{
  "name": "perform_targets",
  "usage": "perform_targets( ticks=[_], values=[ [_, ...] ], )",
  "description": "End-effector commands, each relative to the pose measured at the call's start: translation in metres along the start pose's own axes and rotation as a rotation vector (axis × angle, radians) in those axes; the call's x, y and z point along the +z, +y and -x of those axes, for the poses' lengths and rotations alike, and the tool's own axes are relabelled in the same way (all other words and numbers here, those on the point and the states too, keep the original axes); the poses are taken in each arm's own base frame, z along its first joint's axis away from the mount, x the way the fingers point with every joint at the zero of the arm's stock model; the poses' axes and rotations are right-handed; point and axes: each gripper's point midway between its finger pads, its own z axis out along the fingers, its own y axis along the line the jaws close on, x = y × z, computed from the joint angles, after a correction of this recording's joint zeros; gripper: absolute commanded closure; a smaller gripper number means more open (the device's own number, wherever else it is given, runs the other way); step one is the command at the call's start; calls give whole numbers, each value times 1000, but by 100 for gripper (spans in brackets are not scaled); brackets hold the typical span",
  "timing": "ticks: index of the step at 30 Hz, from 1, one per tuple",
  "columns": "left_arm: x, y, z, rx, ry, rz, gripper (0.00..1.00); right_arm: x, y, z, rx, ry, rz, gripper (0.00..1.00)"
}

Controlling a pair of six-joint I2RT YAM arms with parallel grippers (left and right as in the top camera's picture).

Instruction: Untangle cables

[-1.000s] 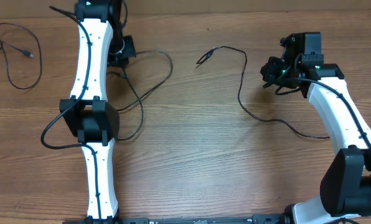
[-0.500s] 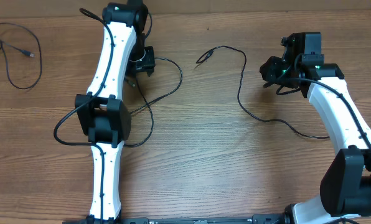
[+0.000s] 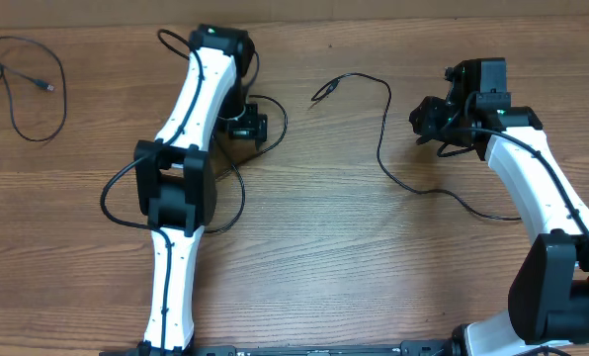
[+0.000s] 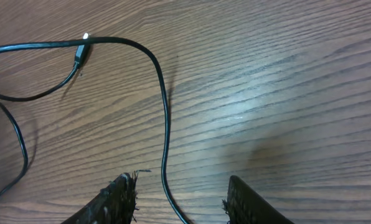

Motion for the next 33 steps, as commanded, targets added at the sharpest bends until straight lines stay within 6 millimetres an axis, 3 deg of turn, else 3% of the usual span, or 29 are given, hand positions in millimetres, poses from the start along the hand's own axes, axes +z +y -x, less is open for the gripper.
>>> perform_targets(
  ticks=[1, 8, 13, 14, 17, 21, 23, 30, 33],
  values=[
    [11, -11, -6, 47, 15, 18, 11, 1, -2, 0, -3, -3, -6, 53],
    [47, -20, -20, 84, 78, 57, 17, 1, -2, 0, -3, -3, -6, 52],
    [51, -24, -16, 89, 58, 53, 59, 1, -2, 0, -3, -3, -6, 51],
    [51, -24, -15, 89, 54, 51, 76, 1, -2, 0, -3, -3, -6, 51],
    [51, -25, -14, 89, 50, 50, 96, 1, -2, 0, -3, -3, -6, 51],
    [47, -23, -11, 85, 38, 54, 96, 1, -2, 0, -2, -2, -6, 49],
    [35, -24, -5, 77, 1, 44, 96, 2, -2, -1, -2, 1, -7, 43],
    [-29, -5, 23, 17, -169, -10, 96, 2, -2, -4, 0, 11, -9, 9],
    [-45, 8, 33, -16, -220, -26, 96, 2, -2, -5, 0, 15, -6, 0]
  ],
)
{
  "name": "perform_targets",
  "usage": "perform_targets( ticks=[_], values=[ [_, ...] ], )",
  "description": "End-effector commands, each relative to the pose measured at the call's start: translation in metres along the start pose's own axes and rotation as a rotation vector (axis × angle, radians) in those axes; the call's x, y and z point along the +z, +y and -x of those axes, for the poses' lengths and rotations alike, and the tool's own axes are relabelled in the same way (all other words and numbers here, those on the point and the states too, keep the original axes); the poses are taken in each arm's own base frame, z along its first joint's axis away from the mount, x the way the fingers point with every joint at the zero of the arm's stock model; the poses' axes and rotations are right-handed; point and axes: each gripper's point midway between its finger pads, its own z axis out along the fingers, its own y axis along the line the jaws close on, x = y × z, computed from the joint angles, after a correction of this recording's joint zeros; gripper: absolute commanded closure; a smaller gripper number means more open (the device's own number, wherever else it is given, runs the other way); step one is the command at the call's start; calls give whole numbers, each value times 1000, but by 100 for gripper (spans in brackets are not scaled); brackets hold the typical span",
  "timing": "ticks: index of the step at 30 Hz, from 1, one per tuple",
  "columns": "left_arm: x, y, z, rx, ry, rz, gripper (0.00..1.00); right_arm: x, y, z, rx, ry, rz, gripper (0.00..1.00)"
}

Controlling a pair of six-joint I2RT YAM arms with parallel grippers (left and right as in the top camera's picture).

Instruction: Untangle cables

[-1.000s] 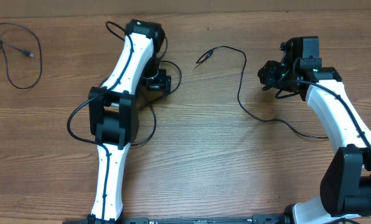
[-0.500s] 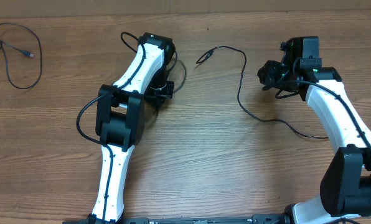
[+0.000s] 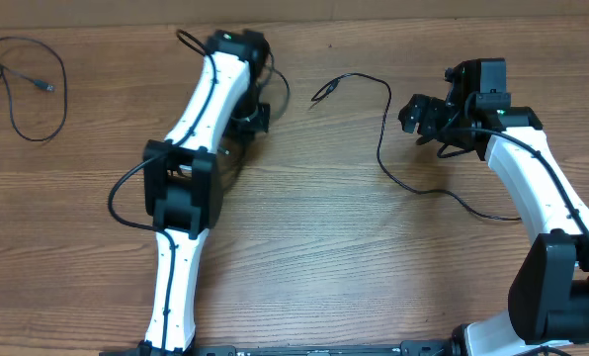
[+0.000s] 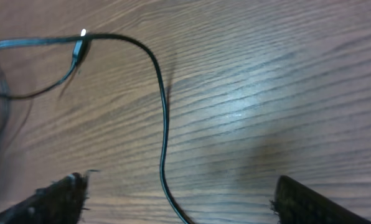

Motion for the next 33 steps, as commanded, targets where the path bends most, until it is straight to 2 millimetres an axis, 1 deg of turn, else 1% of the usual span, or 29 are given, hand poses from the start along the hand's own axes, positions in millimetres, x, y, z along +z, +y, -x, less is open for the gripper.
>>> perform_targets(
  ticks=[1, 4, 8, 11, 16, 19, 23, 26, 31, 33],
  values=[
    [-43, 26, 19, -59, -127, -20, 96, 2, -1, -2, 0, 6, -2, 0],
    [-51, 49, 29, -110, -164, -29, 96, 2, -1, -2, 0, 5, -2, 0],
    [-52, 75, 41, -166, -202, -40, 96, 2, -1, -2, 0, 5, -2, 0],
    [-55, 87, 53, -194, -251, -47, 96, 2, -1, -2, 0, 5, -2, 0],
    [-59, 101, 70, -221, -321, -55, 96, 2, -1, -2, 0, 5, -2, 0],
    [-65, 113, 85, -244, -387, -61, 96, 2, -1, -2, 0, 5, -2, 0],
    [-76, 140, 110, -289, -502, -65, 96, 2, -1, -2, 0, 5, -2, 0],
    [-88, 167, 128, -344, -599, -68, 96, 2, -1, -2, 0, 5, -2, 0],
    [-106, 207, 150, -464, -738, -88, 96, 2, -1, -2, 0, 5, -2, 0],
    [-117, 222, 160, -501, -810, -97, 96, 2, -1, -2, 0, 5, -2, 0]
  ],
)
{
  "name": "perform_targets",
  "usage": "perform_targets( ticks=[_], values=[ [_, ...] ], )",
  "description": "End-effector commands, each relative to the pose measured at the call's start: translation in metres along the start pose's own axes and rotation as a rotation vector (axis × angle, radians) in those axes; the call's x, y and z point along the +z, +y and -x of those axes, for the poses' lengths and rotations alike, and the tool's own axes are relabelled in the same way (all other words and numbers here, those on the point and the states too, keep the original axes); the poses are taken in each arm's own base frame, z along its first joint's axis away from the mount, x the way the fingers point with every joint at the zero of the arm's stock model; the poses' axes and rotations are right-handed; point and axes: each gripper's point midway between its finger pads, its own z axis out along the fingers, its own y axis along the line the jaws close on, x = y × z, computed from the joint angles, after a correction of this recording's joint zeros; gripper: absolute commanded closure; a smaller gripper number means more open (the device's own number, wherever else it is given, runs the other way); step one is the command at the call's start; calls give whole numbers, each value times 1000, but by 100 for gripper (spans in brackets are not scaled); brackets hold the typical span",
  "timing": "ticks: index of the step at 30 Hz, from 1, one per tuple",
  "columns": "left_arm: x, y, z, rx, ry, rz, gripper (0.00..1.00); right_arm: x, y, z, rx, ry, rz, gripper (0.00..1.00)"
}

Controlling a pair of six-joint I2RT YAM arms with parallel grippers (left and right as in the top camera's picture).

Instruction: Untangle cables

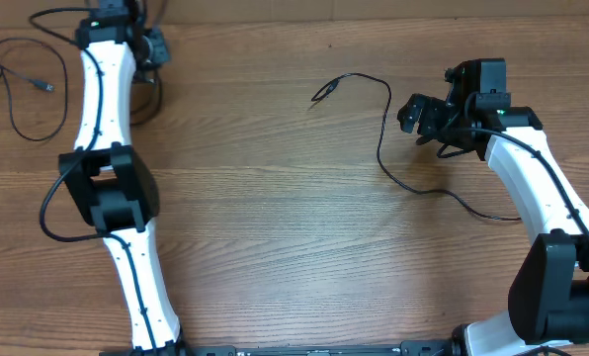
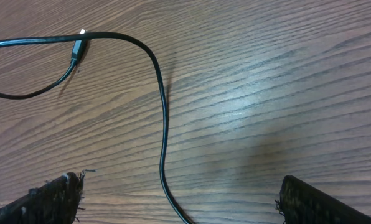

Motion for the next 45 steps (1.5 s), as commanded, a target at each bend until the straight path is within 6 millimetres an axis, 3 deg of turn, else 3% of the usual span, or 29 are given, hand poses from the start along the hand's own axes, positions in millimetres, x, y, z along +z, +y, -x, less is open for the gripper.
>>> perform_targets(
  ticks=[1, 6, 11, 14, 16, 19, 20, 22, 23, 26, 28, 32, 35, 37, 42, 44, 45],
  values=[
    [-25, 13, 47, -86, -158, -15, 96, 2, -1, -1, -3, 3, 0, 0],
    [-19, 11, 72, -109, -264, -45, 96, 2, -1, -1, -3, 3, 0, 0],
    [6, 13, 70, -115, -271, -43, 96, 2, -1, -1, -3, 3, 0, 0],
    [32, 20, 55, -154, -225, -31, 96, 2, 0, -1, -3, 3, 0, 0],
    [58, 26, 33, -198, -155, -12, 96, 2, -1, -1, -2, 3, 0, 0],
    [66, 31, 14, -210, -87, 11, 96, 2, -1, -1, -3, 3, 0, 0],
    [66, 32, 11, -209, -74, 15, 92, 2, -1, -1, -3, 3, 0, 0],
    [62, 32, 6, -209, -47, 21, 69, 2, -1, -1, -3, 3, 0, 0],
    [58, 32, 1, -210, -24, 25, 52, 2, -1, -1, -3, 3, 0, 0],
    [46, 32, -3, -221, 2, 30, 30, 2, -1, -1, -3, 3, 0, 0],
    [33, 31, -2, -250, 9, 32, 12, 2, -1, -1, -3, 3, 0, 0],
    [-10, 28, 8, -265, -4, 27, 0, 2, -1, -1, -3, 3, 0, 0],
    [-62, 21, 15, -251, -14, 2, 0, 2, -1, -1, -3, 3, 0, 0],
    [-106, 18, 18, -237, -33, -10, 0, 2, -1, -1, -3, 3, 0, 0],
    [-186, 16, 18, -212, -83, -26, 0, 2, 0, -1, -3, 3, 0, 0],
    [-229, 17, 12, -197, -110, -20, 0, 2, 0, -1, -3, 3, 0, 0],
    [-263, 21, 9, -192, -159, 12, 0, 2, 0, -1, -3, 3, 0, 0]
  ],
)
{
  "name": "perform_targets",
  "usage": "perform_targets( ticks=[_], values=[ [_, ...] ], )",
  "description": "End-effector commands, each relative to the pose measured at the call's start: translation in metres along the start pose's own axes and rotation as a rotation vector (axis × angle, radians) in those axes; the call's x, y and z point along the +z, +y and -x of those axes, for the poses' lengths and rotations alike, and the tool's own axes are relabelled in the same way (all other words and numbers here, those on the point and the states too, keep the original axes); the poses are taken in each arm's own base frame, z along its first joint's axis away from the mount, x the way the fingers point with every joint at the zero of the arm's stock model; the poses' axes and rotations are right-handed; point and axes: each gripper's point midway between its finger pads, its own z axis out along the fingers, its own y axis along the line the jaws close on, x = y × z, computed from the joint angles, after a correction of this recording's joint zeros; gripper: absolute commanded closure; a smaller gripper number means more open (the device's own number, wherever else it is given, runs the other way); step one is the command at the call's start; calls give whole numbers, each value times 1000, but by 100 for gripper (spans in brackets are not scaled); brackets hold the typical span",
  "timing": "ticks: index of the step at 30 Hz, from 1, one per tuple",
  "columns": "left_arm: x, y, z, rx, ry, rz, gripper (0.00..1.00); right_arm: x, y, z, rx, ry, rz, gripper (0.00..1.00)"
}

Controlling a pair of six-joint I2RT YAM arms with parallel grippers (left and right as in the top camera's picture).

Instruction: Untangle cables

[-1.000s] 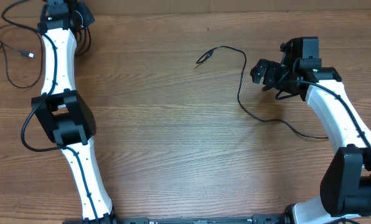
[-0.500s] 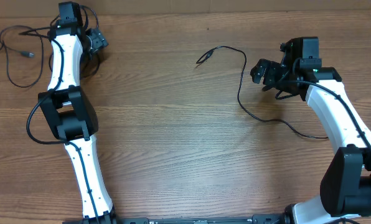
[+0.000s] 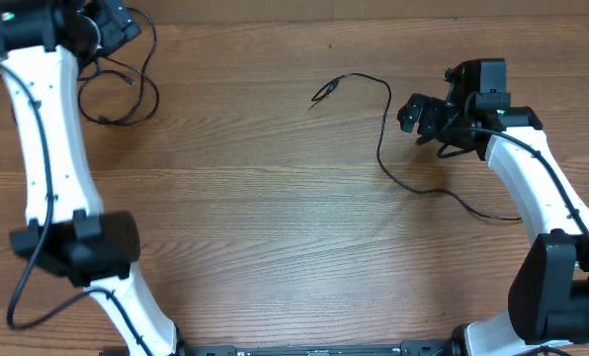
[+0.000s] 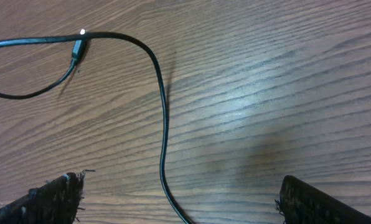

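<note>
One black cable (image 3: 384, 138) runs from its plug (image 3: 321, 94) in a curve across the right half of the table and on under my right arm. In the right wrist view the same cable (image 4: 164, 124) passes between the wide-apart fingers, its plug (image 4: 78, 51) at upper left. My right gripper (image 3: 416, 112) is open just right of the cable, nothing held. My left gripper (image 3: 115, 22) is at the far left corner; its jaws cannot be made out. A black wire loop (image 3: 126, 99) sits beside it; whether it is loose cable or the arm's own lead is unclear.
The wooden table (image 3: 275, 227) carries nothing else in view. My left arm (image 3: 42, 129) stretches along the left edge and hides the table there. The right arm (image 3: 537, 188) covers the right edge and the cable's far end.
My left arm has swung further left, its gripper now at the far left corner. The right gripper and the right cable have not moved.
At first my left gripper was at the table's back middle and the right gripper's fingers stood fairly close around the right cable. Then the right fingers were wide apart. The left arm was then at the back left, and now reaches the far left corner.
</note>
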Motion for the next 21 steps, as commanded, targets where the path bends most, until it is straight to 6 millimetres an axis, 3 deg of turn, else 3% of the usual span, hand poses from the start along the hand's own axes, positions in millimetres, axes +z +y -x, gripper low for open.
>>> perform_targets(
  ticks=[1, 4, 7, 13, 16, 21],
  values=[
    [-60, -1, 5, 42, -98, 8, 0, 2, 0, -1, -3, 3, 0, 0],
    [-75, -17, -9, 61, -69, -55, 1, 2, -1, -1, -3, 3, 0, 0],
    [-75, -39, -34, 109, 2, -91, 0, 2, -1, -1, -3, 3, 0, 0],
    [-73, -136, -89, 463, 14, -248, 0, 2, 0, -1, -2, 3, 0, 0],
    [-61, -162, -104, 518, 20, -277, 0, 2, 1, -2, -2, 6, 7, 0],
    [-23, -185, -123, 543, 77, -302, 0, 1, 6, 0, -4, 2, 33, 0]
  ],
)
